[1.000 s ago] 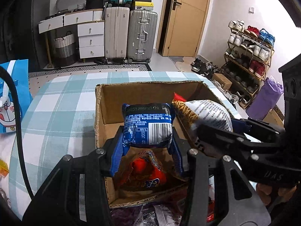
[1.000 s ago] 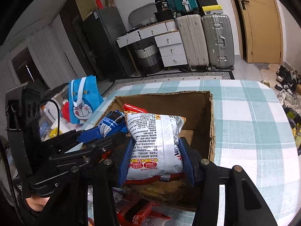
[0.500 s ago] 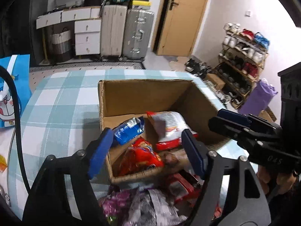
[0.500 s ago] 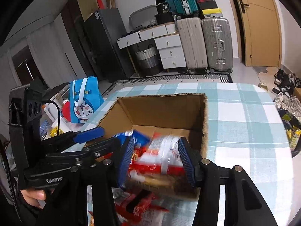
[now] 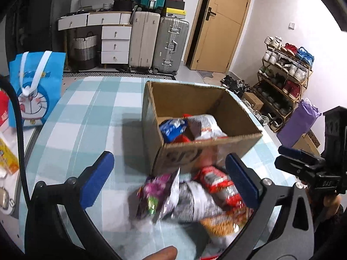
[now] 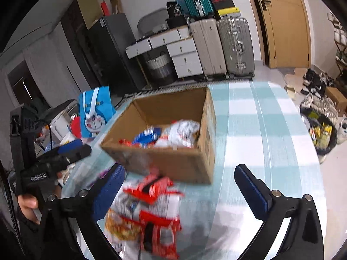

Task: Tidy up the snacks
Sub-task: 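Open both grippers to release the snacks and withdraw, then grasp the white noodle-snack bag with the left gripper while the right gripper grasps the red barcode bag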

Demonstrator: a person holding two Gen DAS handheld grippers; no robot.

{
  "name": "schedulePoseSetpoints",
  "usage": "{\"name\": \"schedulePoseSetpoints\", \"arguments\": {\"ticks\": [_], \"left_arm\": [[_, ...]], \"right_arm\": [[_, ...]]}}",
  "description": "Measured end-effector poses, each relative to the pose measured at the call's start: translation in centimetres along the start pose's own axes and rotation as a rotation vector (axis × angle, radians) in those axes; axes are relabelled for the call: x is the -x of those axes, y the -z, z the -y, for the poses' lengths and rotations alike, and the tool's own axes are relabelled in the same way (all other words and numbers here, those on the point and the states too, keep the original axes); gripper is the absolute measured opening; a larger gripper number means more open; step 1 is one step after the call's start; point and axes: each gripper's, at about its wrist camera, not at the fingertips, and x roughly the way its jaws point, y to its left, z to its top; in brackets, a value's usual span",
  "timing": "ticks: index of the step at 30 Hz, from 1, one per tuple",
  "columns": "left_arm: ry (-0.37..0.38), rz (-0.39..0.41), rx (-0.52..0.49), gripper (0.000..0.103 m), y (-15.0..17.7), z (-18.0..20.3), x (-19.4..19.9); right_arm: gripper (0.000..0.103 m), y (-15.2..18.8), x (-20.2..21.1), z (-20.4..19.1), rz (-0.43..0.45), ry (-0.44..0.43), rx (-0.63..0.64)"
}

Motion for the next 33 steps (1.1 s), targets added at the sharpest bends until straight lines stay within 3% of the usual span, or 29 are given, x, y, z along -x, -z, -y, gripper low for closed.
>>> {"name": "schedulePoseSetpoints", "arguments": {"ticks": [6, 14, 27, 33], "left_arm": [[-0.021, 0.004, 0.021, 0.102, 3.5, 0.1, 2.8], [-0.007, -0.052, -0.004, 0.102, 7.7, 1.7, 4.3], [0.075, -0.174, -0.003, 0.102, 11.1, 4.1, 2.1], [0.069, -0.204, -0.043, 0.102, 11.5, 6.0, 0.6]], "right_arm": [[0.103, 3.4, 1.2, -0.6, -0.037, 0.019, -0.007], [0.103, 6.7, 1.4, -2.1, -0.076, 0.096, 0.071], [0.103, 8.6, 0.8, -2.0, -0.128, 0.127, 0.098], [0.103, 9.0, 0.6, -1.5, -0.141, 0.134, 0.081]]}}
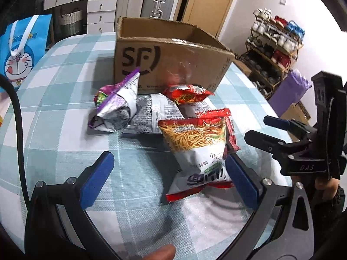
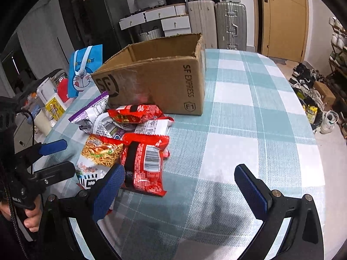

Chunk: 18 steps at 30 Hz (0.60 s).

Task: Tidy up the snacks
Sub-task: 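Grasp the white noodle-snack bag with the left gripper while the right gripper grasps the red barcode bag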

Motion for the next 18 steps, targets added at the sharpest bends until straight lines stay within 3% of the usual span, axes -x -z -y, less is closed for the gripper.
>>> {"name": "schedulePoseSetpoints", "arguments": {"ticks": [6, 10, 13, 15, 18], "left_arm": [[0.024, -0.046, 0.004, 0.1, -0.1, 0.6, -1.9], [0.07, -0.083, 0.037, 0.084, -0.2, 0.5, -3.2], [0.088, -0.081, 0.058, 0.081, -0.2, 0.3, -3.7], [0.119, -0.083, 0.081, 0.074, -0.4, 0.1, -4.1], [0.176, -0.073, 0.089, 0.052, -0.2, 0.0, -4.2]], "right_arm": [[0.103, 0.4, -0.5, 0.0, -0.017, 0.027, 0.006], [0.103, 0.5, -0.5, 0.0, -0.013, 0.026, 0.01], [0.103, 0.4, -0.7, 0.0, -0.017, 0.02, 0.008], [0.103, 0.4, -0.9, -0.1, -0.021, 0.02, 0.009], [0.103, 0.5, -1.0, -0.1, -0.026, 0.014, 0.005]]}}
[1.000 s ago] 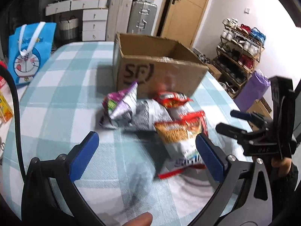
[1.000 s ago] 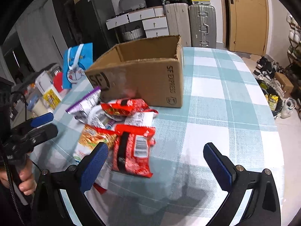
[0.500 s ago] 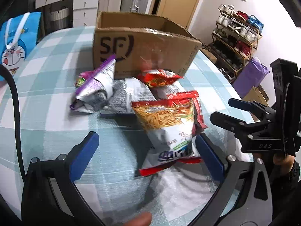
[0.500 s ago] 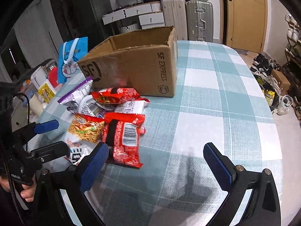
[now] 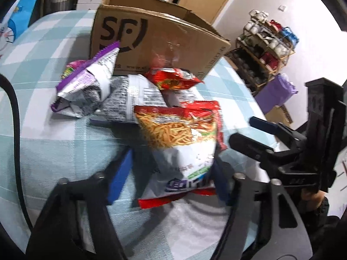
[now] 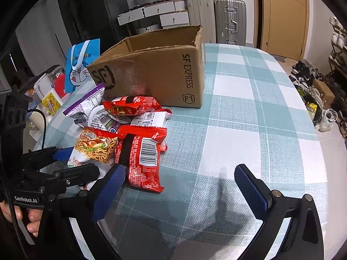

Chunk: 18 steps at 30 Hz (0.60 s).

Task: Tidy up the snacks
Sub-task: 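Grasp the white noodle-snack bag with the left gripper while the right gripper grasps the red barcode bag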

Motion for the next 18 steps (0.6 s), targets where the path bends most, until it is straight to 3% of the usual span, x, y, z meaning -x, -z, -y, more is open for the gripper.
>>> {"name": "schedulePoseSetpoints", "arguments": {"ticks": [1, 2, 9, 18], "left_arm": [[0.024, 0.002, -0.012, 0.043, 0.0, 0.3, 0.0], [0.02, 0.003, -0.021, 0.043, 0.0, 0.5, -0.1], [-0.019, 0.025, -0.043, 0.041, 0.5, 0.5, 0.5], [-0.042, 0.11, -0.048, 0.041, 0.2, 0.0, 2.8]], "right_arm": [[0.103, 0.0, -0.1, -0.1, -0.003, -0.004, 0.001], [0.103, 0.0, -0.2, -0.2, -0.004, -0.005, 0.003], [0.103, -0.2, -0.9, -0.9, -0.017, -0.021, 0.013], [0.1, -0.3, -2.6, -2.6, -0.05, -0.063, 0.021]]}}
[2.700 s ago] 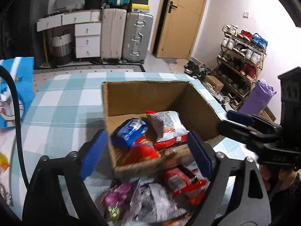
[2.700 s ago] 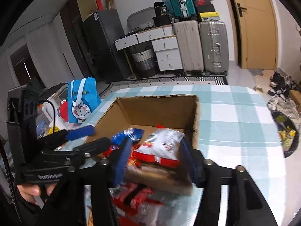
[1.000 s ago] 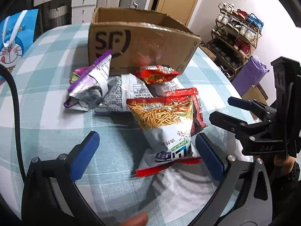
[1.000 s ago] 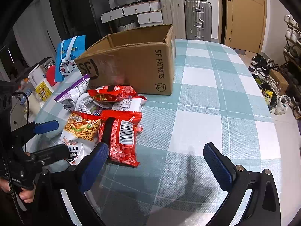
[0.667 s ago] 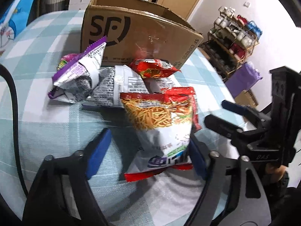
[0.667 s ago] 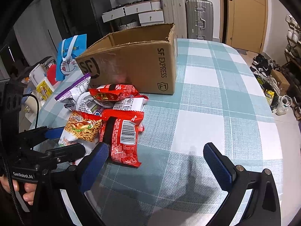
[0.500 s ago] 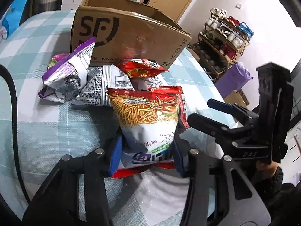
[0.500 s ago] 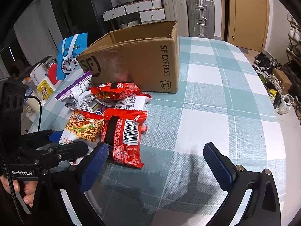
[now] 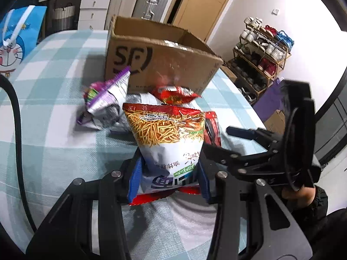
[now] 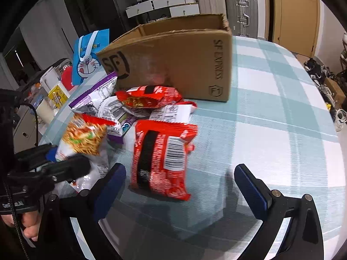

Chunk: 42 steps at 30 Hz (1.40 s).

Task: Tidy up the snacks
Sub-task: 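Grasp the white noodle-snack bag with the left gripper while the right gripper grasps the red barcode bag, then carry both held bags over the cardboard box and lower them inside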

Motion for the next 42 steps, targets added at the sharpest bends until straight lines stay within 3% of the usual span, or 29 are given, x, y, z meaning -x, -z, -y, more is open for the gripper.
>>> {"name": "schedulePoseSetpoints", "arguments": {"ticks": [2, 6, 10, 14, 16, 29, 42], "left_arm": [[-0.005, 0.009, 0.006, 0.041, -0.2, -0.3, 0.4], [-0.009, 0.021, 0.013, 0.041, -0.4, -1.0, 1.4], [-0.013, 0.026, 0.02, 0.041, -0.6, -1.4, 1.8], [-0.014, 0.035, 0.028, 0.041, -0.7, -1.5, 2.0], [-0.019, 0.038, 0.027, 0.041, -0.7, -1.4, 2.1], [-0.039, 0.084, 0.016, 0.041, -2.1, -1.1, 3.3], [-0.044, 0.172, -0.008, 0.041, -6.4, -0.2, 5.4]], "right_arm": [[0.085, -0.1, -0.4, -0.4, -0.005, -0.008, -0.002], [0.075, -0.2, -0.8, -1.2, -0.014, 0.004, 0.02], [0.053, -0.1, -0.6, -1.4, -0.019, -0.024, 0.024], [0.045, 0.3, 0.1, -1.4, 0.003, -0.064, 0.031], [0.044, 0.6, 0.8, -1.1, 0.025, -0.102, 0.016], [0.042, 0.5, 4.2, -0.6, 0.138, -0.133, 0.013], [0.042, -3.0, 7.8, 0.0, 0.266, -0.123, 0.001]]}}
